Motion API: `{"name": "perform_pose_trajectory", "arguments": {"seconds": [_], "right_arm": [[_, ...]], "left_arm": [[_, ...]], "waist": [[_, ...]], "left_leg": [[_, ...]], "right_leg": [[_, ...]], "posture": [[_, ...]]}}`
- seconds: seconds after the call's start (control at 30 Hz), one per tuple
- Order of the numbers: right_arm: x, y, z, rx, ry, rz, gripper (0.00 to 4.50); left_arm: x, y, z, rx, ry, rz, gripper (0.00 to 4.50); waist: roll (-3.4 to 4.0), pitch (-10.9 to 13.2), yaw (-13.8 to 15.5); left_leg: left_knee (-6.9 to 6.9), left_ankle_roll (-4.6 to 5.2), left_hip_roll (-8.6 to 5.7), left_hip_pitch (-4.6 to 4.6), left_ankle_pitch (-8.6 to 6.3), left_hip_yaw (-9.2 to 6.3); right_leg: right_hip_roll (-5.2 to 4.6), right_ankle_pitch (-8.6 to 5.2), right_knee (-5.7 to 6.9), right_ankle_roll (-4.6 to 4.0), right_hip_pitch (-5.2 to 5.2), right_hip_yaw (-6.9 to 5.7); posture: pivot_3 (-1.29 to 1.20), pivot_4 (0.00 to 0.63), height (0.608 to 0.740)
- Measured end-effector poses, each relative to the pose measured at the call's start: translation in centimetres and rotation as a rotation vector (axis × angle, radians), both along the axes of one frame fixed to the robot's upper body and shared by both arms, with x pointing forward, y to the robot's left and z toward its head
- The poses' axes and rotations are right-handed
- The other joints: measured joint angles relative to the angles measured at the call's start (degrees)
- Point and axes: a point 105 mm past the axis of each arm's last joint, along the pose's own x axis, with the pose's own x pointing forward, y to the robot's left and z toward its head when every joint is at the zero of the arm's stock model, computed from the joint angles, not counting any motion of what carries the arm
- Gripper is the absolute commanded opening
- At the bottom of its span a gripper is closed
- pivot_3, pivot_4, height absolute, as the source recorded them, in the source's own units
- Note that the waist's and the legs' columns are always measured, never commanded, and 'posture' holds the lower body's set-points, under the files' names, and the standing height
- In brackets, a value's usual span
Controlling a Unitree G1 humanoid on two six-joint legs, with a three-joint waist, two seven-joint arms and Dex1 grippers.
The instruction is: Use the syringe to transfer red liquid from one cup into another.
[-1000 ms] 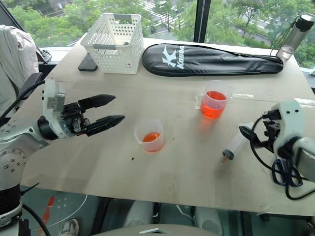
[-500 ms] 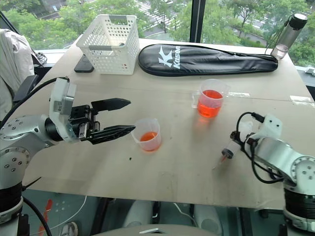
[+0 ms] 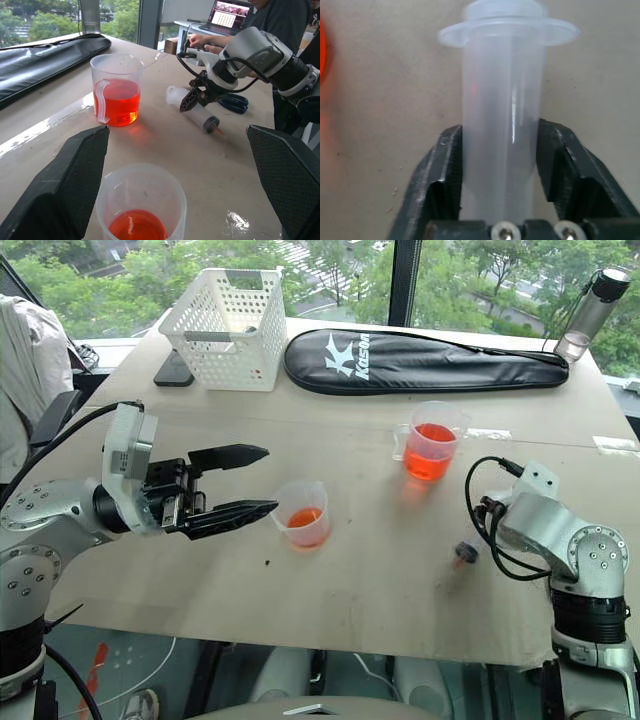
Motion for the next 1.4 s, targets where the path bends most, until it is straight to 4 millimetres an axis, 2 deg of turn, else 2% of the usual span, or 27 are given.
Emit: {"name": "perform_pose_trajectory", "arguments": {"seconds": [0.23, 0.43, 0.53, 0.57, 0.7, 0.77, 0.9, 0.97, 1.13, 1.27, 1.4], "right_arm": [[0.2, -1.5, -0.2, -0.024, -0.002, 0.160, 1.43], [-1.6, -3.8, 0.4, -0.124, 0.010, 0.305, 1.43], [-1.8, -3.8, 2.8, -0.129, -0.132, 0.287, 1.43], [-1.5, -3.8, 4.3, -0.136, -0.237, 0.261, 1.43], [-0.3, -1.0, 13.0, -0.126, -0.737, 0.281, 1.43], [0.0, 0.9, 15.7, -0.141, -0.894, 0.353, 1.42], [1.0, 4.8, 18.5, -0.142, -1.118, 0.460, 1.42], [1.7, 5.9, 19.3, -0.140, -1.205, 0.465, 1.42], [4.4, 6.1, 20.3, -0.245, -1.367, 0.382, 1.42], [6.0, 5.4, 19.1, -0.368, -1.425, 0.311, 1.42], [6.9, 6.3, 16.2, -0.454, -1.423, 0.328, 1.42]], "left_arm": [[-0.1, 0.1, -0.3, -0.001, 0.010, 0.003, 4.50], [0.0, 0.1, -0.4, -0.004, 0.014, 0.018, 4.50], [0.1, 0.1, -0.3, -0.012, 0.008, 0.022, 4.50], [0.2, 0.0, -0.3, -0.017, 0.004, 0.028, 4.50], [0.7, -0.3, 0.5, -0.048, -0.028, 0.035, 4.50], [1.1, -0.4, 0.8, -0.060, -0.032, 0.035, 4.50], [2.5, -0.3, 1.6, -0.086, -0.049, 0.068, 4.50], [3.2, -0.2, 2.1, -0.095, -0.068, 0.102, 4.50], [4.9, -0.4, 2.8, -0.100, -0.105, 0.176, 4.50], [6.1, -0.2, 4.1, -0.122, -0.146, 0.239, 4.50], [7.1, -0.7, 5.6, -0.134, -0.198, 0.256, 4.50]], "waist": [[-0.05, 0.0, 0.2], [0.06, 0.0, 0.6], [0.08, 0.0, 0.1], [0.12, 0.0, 0.0], [0.25, 0.1, -0.2], [0.25, 0.1, -0.1], [0.24, 0.1, 0.1], [0.24, 0.1, 0.3], [0.24, 0.1, 0.3], [0.23, 0.1, 0.3], [0.25, 0.1, 0.1]], "left_leg": [[0.25, 0.05, -0.04, 0.00, 0.01, -0.13], [0.12, 0.07, -0.05, -0.10, -0.01, -0.12], [0.00, 0.06, 0.04, -0.08, -0.01, -0.12], [-0.05, 0.06, 0.04, -0.06, -0.01, -0.12], [-0.03, 0.06, 0.07, 0.02, -0.01, -0.19], [0.00, 0.06, 0.07, 0.03, -0.01, -0.19], [0.07, 0.06, 0.05, -0.09, -0.01, -0.14], [0.08, 0.05, 0.01, -0.14, -0.01, -0.13], [0.06, 0.05, 0.00, -0.19, -0.01, -0.11], [0.01, 0.05, 0.00, -0.15, -0.01, -0.17], [0.01, 0.05, 0.00, -0.13, -0.01, -0.15]], "right_leg": [[0.29, 0.00, -0.02, 0.00, 0.20, 0.38], [0.41, -0.01, -0.09, 0.00, 0.10, 0.56], [0.58, -0.02, -0.09, 0.02, 0.02, 0.64], [0.60, -0.02, -0.09, 0.03, -0.02, 0.67], [0.71, -0.13, -0.08, 0.25, -0.02, 0.71], [0.71, -0.13, -0.08, 0.23, -0.01, 0.72], [0.69, 0.00, -0.08, 0.02, -0.04, 0.75], [0.65, -0.01, -0.10, 0.03, -0.03, 0.77], [0.65, 0.11, -0.16, 0.24, -0.04, 0.77], [0.68, 0.11, -0.13, 0.25, -0.05, 0.72], [0.69, 0.12, -0.09, 0.27, -0.05, 0.75]], "posture": [[0.00, 0.150, 0.724], [0.00, 0.150, 0.724], [0.00, 0.150, 0.724], [0.00, 0.150, 0.724], [0.00, 0.150, 0.724], [0.00, 0.150, 0.724], [0.00, 0.150, 0.724], [0.00, 0.150, 0.724], [0.00, 0.150, 0.724], [0.00, 0.150, 0.724], [0.00, 0.150, 0.724]]}}
